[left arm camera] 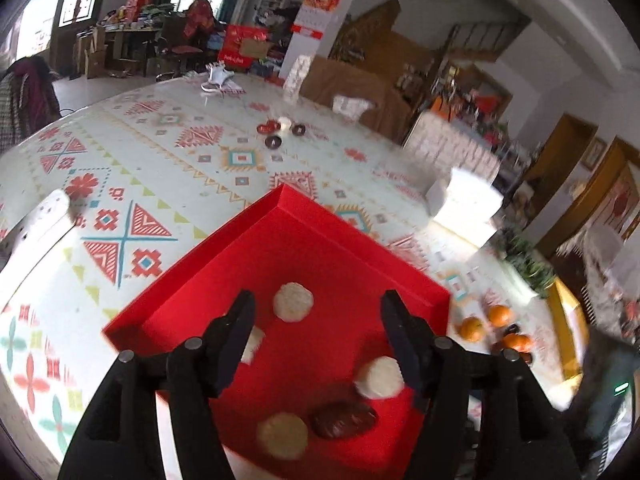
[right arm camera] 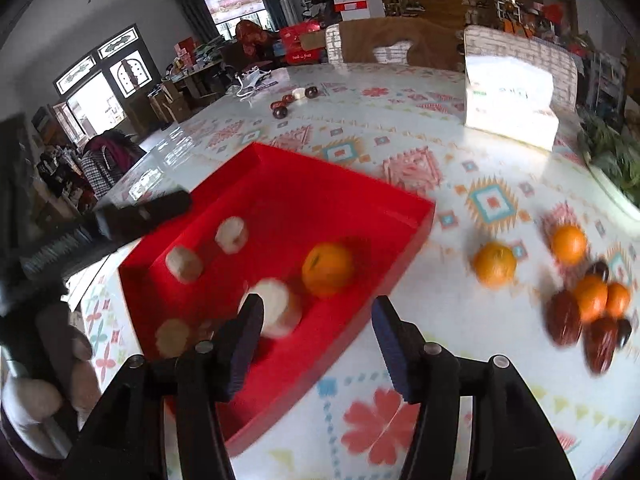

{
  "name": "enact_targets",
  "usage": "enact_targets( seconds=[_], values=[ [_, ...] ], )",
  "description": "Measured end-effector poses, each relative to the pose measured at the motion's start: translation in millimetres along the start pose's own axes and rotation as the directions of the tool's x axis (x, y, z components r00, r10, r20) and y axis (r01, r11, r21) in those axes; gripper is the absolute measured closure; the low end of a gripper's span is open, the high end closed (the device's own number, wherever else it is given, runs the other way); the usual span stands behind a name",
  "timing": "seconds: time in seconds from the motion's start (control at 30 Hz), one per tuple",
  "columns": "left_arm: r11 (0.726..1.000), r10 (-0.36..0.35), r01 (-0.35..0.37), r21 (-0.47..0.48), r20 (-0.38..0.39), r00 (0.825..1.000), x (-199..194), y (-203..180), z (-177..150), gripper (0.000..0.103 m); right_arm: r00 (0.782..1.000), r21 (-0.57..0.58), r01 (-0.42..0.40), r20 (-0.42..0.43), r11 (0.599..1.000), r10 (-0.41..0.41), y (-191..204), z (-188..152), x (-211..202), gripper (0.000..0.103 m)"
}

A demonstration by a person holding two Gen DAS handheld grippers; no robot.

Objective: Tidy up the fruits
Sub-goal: 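Carry the cake and orange into the red tray and open both tools, then move both open tools back toward the remaining fruits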

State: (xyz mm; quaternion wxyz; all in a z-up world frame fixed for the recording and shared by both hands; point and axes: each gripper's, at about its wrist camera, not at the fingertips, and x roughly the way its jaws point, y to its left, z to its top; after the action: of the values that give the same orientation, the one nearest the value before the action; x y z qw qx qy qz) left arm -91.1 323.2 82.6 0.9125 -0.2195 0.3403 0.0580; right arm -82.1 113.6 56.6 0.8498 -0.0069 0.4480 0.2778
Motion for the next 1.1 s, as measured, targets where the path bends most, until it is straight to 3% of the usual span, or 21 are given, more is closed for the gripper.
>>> enact_targets(
  seconds=[0.3, 0.63, 0.8, 0.93, 0.97, 1.1],
  values=[
    [1.0, 0.027, -0.027, 0.002, 0.093, 0.995, -39, -17, -22, 0.036, 0.998, 0.028, 0.037, -0.061, 0.999, -0.035, -2, -27, 14, 0.04],
    [0.999, 0.04, -0.042, 0.028, 0.092, 0.995, -39, -38, -39, 0.036, 0.998, 0.042, 0.054, -0.039, 0.998, -0.052, -6, -43, 0, 0.037],
    [0.994, 0.044, -0.055, 0.092, 0.115, 0.992, -47, -61, -47, 0.034, 0.999, 0.045, 0.036, -0.036, 0.998, -0.034, -13, -47, -7, 0.036],
    [0.99, -0.003, -0.019, 0.14, 0.156, 0.988, -61, -81, -50, 0.014, 0.997, 0.052, 0.047, 0.063, 0.998, -0.05, -35, -49, -46, 0.036],
    [0.988, -0.024, 0.0, 0.157, 0.153, 0.988, -63, -86, -51, 0.012, 0.992, 0.054, 0.059, 0.106, 0.997, -0.065, -48, -49, -64, 0.035],
    [0.976, -0.097, 0.076, 0.206, 0.092, 0.991, -56, -111, -59, 0.011, 0.975, 0.124, 0.081, 0.197, 0.989, -0.105, -108, -54, -111, 0.017]
  ],
)
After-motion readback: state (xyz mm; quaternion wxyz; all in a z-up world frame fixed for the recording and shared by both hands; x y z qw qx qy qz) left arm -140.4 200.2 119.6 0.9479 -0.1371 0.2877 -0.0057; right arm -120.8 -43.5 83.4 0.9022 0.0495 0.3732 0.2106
